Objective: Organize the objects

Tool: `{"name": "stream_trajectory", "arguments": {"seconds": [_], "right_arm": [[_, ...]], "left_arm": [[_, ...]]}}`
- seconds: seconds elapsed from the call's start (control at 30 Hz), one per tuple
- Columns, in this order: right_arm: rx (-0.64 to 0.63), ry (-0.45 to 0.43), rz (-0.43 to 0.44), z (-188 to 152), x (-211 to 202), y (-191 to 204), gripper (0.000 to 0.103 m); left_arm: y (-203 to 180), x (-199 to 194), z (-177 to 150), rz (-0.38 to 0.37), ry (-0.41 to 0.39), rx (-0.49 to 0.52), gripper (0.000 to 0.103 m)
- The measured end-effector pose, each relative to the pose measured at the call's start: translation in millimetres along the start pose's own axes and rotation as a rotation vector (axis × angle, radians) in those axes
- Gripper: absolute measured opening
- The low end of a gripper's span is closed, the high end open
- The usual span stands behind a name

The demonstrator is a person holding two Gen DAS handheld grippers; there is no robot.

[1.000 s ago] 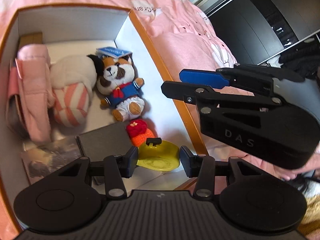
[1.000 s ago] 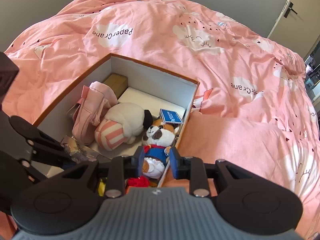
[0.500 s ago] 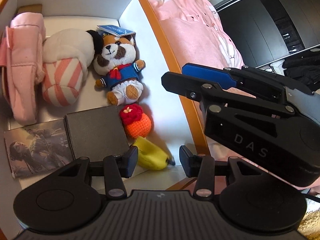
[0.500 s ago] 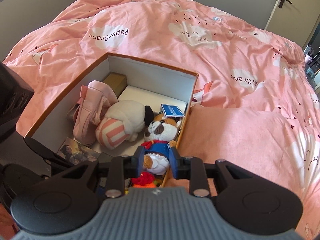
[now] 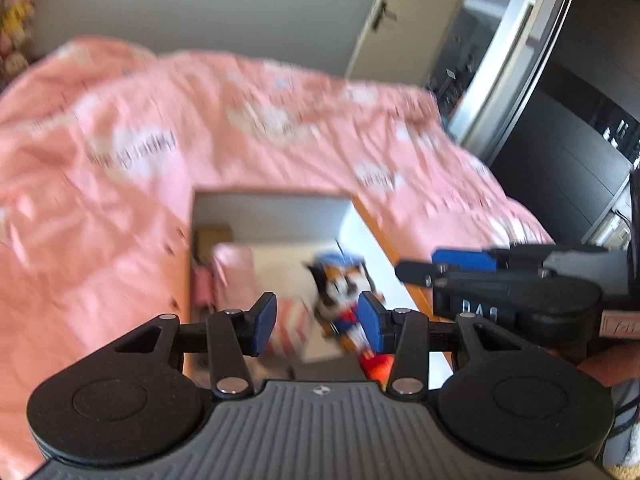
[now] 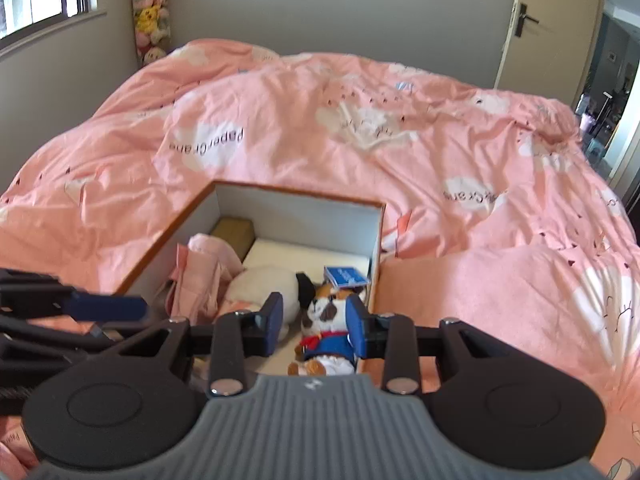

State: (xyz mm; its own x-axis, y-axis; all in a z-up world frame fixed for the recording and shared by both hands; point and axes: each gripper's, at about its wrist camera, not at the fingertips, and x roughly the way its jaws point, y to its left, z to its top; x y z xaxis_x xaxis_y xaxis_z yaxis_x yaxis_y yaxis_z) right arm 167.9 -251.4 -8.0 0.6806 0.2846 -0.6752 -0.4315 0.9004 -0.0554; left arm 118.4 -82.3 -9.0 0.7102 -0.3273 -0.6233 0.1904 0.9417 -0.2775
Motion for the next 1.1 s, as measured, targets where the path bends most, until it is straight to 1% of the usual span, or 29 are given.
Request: {"name": "stream_trajectory", "arguments": {"seconds": [0.07,0.1,0.2,0.3,0.37,0.47,0.57,0.7,0.73,0.8,0.9,0.93,1.0,1.1], "right_arm": [[0.010,-0.037,-0.003,-0.3,-9.6,7.7,0.054],[0.018,-0.053,0.000,-0.8,-14.5,11.7,0.057],[0.070,-0.081,0.032,-2.7,-28.3,23.0,0.059],[0.136,-0.117,0.078,-8.1,-44.6,36.0,0.066],[0.168,-0.140,0.104,-13.7,-56.5,46.1,0.071],[0.167,-0.153,0.123,-23.4,-71.1,61.5,0.073],[0.163,-0.171,0.069,-37.1,-83.8,74.4,0.075],[0.159,-0.208,0.021,-56.8,-95.4,84.8,0.075],[0.155,-0.212,0.013,-60.4,-97.1,85.5,0.075],[0.143,-0.229,-0.045,-66.6,-100.7,87.7,0.075],[0.068,-0.251,-0.139,-73.1,-103.0,94.6,0.075],[0.053,-0.260,-0.158,-75.2,-103.6,95.7,0.075],[0.041,-0.266,-0.173,-78.4,-102.2,95.5,0.075],[0.054,-0.248,-0.184,-83.4,-94.8,92.1,0.076]], "left_arm": [[0.0,-15.4,5.4,0.051,-0.059,0.027,0.052],[-0.8,-22.1,7.2,0.080,-0.077,0.042,0.053],[1.9,-38.4,10.5,0.140,-0.085,0.092,0.053],[10.9,-58.0,7.1,0.171,-0.075,0.124,0.055],[17.1,-72.0,1.0,0.225,-0.079,0.131,0.059],[27.0,-83.0,-14.4,0.315,-0.090,0.110,0.062],[36.1,-88.8,-35.4,0.376,-0.099,0.074,0.062],[36.7,-89.4,-53.3,0.421,-0.079,0.086,0.062],[34.0,-90.4,-56.6,0.426,-0.078,0.096,0.063],[26.8,-91.5,-62.7,0.425,-0.082,0.125,0.068],[16.2,-89.6,-67.9,0.402,-0.075,0.174,0.069],[14.1,-88.8,-68.8,0.400,-0.073,0.183,0.069],[13.6,-86.9,-70.4,0.402,-0.066,0.185,0.069],[17.9,-83.3,-71.1,0.407,-0.045,0.160,0.069]]}}
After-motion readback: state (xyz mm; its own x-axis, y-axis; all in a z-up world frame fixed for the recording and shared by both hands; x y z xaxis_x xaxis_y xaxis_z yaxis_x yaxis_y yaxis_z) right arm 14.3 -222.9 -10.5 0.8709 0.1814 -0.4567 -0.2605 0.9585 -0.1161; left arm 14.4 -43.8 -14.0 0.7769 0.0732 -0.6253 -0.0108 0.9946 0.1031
